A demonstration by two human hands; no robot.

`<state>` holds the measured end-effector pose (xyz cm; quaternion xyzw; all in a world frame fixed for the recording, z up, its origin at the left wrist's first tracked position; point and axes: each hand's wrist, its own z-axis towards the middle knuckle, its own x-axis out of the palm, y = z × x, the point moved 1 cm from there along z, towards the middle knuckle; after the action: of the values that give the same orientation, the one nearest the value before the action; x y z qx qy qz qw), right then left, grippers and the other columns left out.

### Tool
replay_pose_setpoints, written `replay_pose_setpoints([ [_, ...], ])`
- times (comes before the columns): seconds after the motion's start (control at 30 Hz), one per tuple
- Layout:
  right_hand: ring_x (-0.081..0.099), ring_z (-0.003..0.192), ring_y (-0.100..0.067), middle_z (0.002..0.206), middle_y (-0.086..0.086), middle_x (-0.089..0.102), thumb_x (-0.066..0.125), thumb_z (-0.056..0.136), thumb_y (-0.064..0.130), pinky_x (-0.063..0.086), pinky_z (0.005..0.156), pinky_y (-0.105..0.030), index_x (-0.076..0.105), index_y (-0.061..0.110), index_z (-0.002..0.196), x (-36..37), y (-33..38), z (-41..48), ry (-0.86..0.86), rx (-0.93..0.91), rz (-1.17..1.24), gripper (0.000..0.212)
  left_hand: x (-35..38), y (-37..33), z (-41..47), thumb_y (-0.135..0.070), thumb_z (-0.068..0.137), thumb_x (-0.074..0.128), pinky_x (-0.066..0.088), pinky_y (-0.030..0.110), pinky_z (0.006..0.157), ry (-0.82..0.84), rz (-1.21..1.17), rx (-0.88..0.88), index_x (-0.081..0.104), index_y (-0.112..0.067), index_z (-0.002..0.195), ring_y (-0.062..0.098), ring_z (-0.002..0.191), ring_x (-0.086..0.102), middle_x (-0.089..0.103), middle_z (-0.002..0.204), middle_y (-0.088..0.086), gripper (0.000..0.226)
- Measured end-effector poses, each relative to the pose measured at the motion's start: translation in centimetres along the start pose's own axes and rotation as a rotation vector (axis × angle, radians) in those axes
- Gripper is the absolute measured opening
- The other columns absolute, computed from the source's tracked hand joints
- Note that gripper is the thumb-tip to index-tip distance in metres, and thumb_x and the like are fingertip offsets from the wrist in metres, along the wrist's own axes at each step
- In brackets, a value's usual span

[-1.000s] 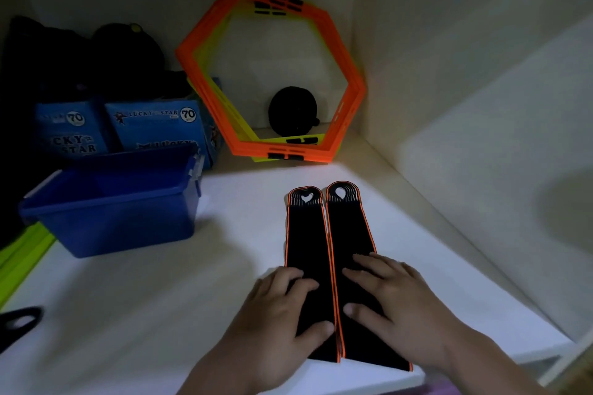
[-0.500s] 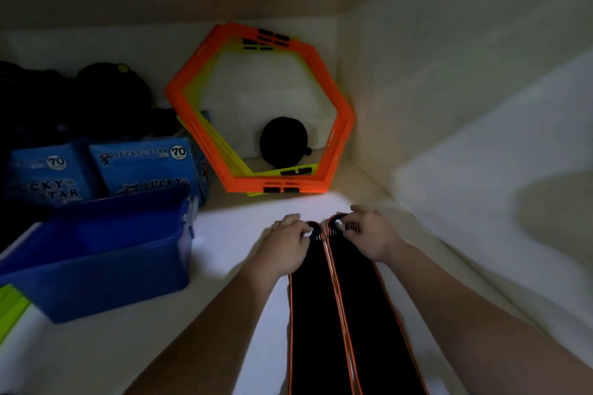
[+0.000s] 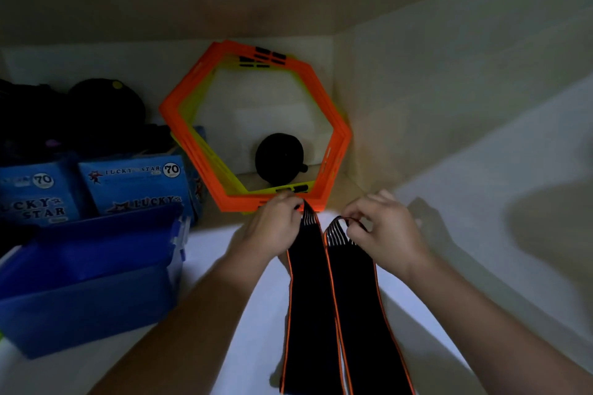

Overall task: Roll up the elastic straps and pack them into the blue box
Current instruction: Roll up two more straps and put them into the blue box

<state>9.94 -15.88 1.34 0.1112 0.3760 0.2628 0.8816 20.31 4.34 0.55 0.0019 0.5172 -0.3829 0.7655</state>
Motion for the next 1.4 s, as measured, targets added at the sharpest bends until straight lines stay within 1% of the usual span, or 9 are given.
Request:
replay_pose_setpoints([
  [0.17,0.053,0.080,-0.015,0.079,0.012,0.062,0.070,0.071,0.018,0.043,0.072,-0.024,0.071,0.020,0.078,-1.8,3.0,2.0,-0.117,-0.078,0.026,0.008,-3.4,-4.4,0.8,-0.043,0.087,0.054,0.050,0.029,0.090,-0.103,-0.159,0.162,0.078,-0.020,0.108,0.015,0.105,0.066,0.066,0.112,-0.003,0.039],
  [0.33,0.063,0.098,-0.020,0.098,0.000,0.073,0.076,0.074,0.010,0.052,0.082,-0.032,0.070,0.017,0.081,-3.0,4.0,3.8,-0.183,-0.059,0.061,0.011,-6.2,-8.4,-0.8,-0.034,0.089,0.054,0.053,0.027,0.075,-0.140,-0.448,0.245,0.081,-0.014,0.098,-0.002,0.084,0.065,0.071,0.087,-0.010,0.035],
  [0.43,0.068,0.072,-0.016,0.079,0.001,0.074,0.075,0.078,0.010,0.053,0.071,-0.031,0.069,0.018,0.079,-3.6,4.2,4.1,-0.221,0.015,0.113,0.010,-7.0,-9.0,-1.4,-0.021,0.088,0.051,0.047,0.022,0.061,-0.149,-0.660,0.155,0.080,-0.011,0.098,-0.002,0.066,0.057,0.068,0.068,-0.020,0.033],
  [0.53,0.066,0.062,-0.017,0.070,0.001,0.071,0.076,0.077,0.008,0.053,0.066,-0.035,0.068,0.017,0.077,-4.0,4.5,4.1,-0.266,0.028,0.127,0.011,-7.3,-9.0,-1.7,-0.018,0.085,0.054,0.046,0.018,0.062,-0.175,-0.827,0.088,0.074,-0.018,0.105,0.001,0.067,0.057,0.074,0.082,-0.008,0.029],
  [0.7,0.059,0.066,-0.014,0.072,0.001,0.066,0.078,0.074,0.006,0.049,0.064,-0.030,0.065,0.011,0.076,-4.9,5.0,4.2,-0.334,-0.082,0.106,0.014,-6.7,-9.8,-1.6,-0.009,0.079,0.071,0.052,0.019,0.084,0.069,-0.707,0.124,0.056,-0.037,0.123,-0.006,0.097,0.062,0.067,0.113,-0.010,0.054],
  [0.83,0.053,0.081,-0.012,0.085,0.003,0.060,0.075,0.077,0.008,0.042,0.074,-0.021,0.062,0.011,0.090,-5.3,5.1,4.2,-0.284,-0.171,0.055,0.018,-5.9,-11.4,-1.3,-0.013,0.076,0.052,0.051,0.024,0.083,-0.118,-0.511,0.159,0.070,-0.028,0.106,-0.002,0.093,0.066,0.074,0.097,-0.011,0.038],
  [0.93,0.058,0.106,-0.022,0.113,-0.005,0.064,0.059,0.085,0.028,0.039,0.089,-0.024,0.058,0.011,0.123,-5.7,5.0,4.3,-0.106,-0.170,-0.042,0.042,-5.9,-12.5,-1.3,-0.009,0.082,0.043,0.050,0.022,0.095,-0.230,-0.630,0.113,0.073,-0.023,0.110,-0.002,0.106,0.066,0.075,0.106,-0.011,0.044],
  [1.07,0.061,0.118,-0.025,0.131,-0.004,0.066,0.048,0.092,0.022,0.050,0.093,-0.035,0.058,0.016,0.131,-6.3,5.5,4.4,-0.086,-0.176,-0.102,0.040,-5.6,-13.6,-1.1,-0.011,0.084,0.045,0.047,0.024,0.101,-0.313,-0.630,0.092,0.068,-0.018,0.119,0.005,0.115,0.064,0.073,0.117,-0.005,0.042],
  [1.4,0.067,0.083,-0.044,0.086,-0.015,0.071,0.053,0.097,0.041,0.037,0.057,-0.037,0.049,0.014,0.104,-7.4,5.3,5.9,-0.115,-0.111,-0.226,0.028,-6.8,-13.4,-0.4,-0.018,0.086,0.056,0.043,0.041,0.063,-0.485,-0.135,0.103,0.065,-0.012,0.092,0.040,0.084,0.064,0.072,0.081,0.014,0.013],
])
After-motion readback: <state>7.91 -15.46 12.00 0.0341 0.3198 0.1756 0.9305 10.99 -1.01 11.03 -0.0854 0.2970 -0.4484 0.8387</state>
